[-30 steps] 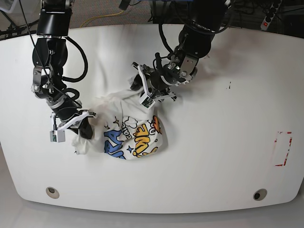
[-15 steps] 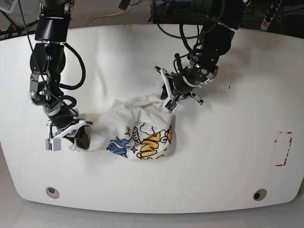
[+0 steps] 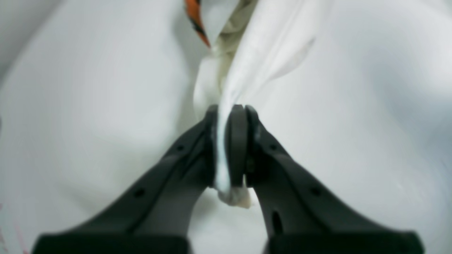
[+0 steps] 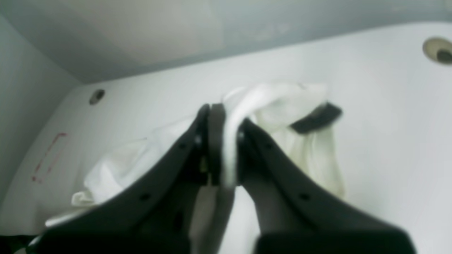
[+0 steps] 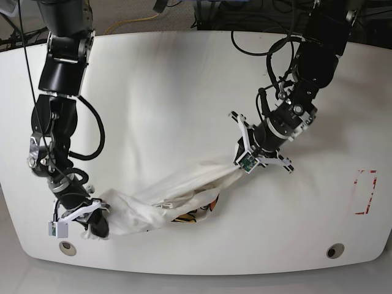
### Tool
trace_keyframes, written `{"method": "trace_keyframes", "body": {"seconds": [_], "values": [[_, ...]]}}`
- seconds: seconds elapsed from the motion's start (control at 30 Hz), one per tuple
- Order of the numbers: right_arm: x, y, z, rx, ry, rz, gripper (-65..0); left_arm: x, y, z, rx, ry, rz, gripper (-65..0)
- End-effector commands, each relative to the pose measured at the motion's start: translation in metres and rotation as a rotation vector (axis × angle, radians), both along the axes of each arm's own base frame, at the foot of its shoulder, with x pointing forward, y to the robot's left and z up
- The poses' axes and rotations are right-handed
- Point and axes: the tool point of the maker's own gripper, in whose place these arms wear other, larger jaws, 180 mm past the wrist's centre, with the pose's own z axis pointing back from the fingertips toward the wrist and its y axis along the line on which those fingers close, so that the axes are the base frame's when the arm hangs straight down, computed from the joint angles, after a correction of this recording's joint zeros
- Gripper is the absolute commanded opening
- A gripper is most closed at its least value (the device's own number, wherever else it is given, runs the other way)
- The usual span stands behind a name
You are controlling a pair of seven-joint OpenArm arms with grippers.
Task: Fold the T-shirt properly
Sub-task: 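Pull the shirt apart with both grippers, then lift it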
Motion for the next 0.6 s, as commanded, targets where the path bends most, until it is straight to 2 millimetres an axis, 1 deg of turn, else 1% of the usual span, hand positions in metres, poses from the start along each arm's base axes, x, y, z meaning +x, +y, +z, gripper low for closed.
{"method": "trace_keyframes", "body": {"seconds": [0.0, 0.07, 0.13, 0.2, 0.3, 0.37, 0.47, 0.53, 0.57], "values": [[0.014, -0.014, 0.045, 0.003, -0.117, -0.039, -65.0, 0.019, 0.011, 0.036, 0.026, -0.108, 0.005, -65.0], [0.021, -0.012, 0.056, 0.003, -0.135, -0.034, -65.0, 0.025, 0.014, 0.048, 0.038, -0.139, 0.003, -65.0], [0.030, -0.005, 0.073, -0.002, -0.151, -0.012, -65.0, 0.035, 0.019, 0.066, 0.051, -0.188, 0.007, -65.0], [0.035, -0.002, 0.086, -0.008, -0.164, 0.000, -65.0, 0.043, 0.030, 0.081, 0.061, -0.218, 0.034, -65.0], [0.042, 0.006, 0.113, -0.022, -0.213, 0.022, -65.0, 0.057, 0.044, 0.120, 0.046, -0.307, 0.082, -65.0], [0.045, 0.013, 0.132, -0.037, -0.250, 0.040, -65.0, 0.064, 0.046, 0.142, 0.044, -0.359, 0.087, -65.0], [0.049, 0.022, 0.155, -0.054, -0.292, 0.059, -65.0, 0.075, 0.047, 0.171, 0.042, -0.425, 0.091, -65.0], [0.051, 0.025, 0.166, -0.060, -0.312, 0.067, -65.0, 0.079, 0.051, 0.186, 0.045, -0.460, 0.101, -65.0], [0.053, 0.024, 0.167, -0.060, -0.310, 0.065, -65.0, 0.081, 0.056, 0.192, 0.045, -0.472, 0.113, -65.0]]}}
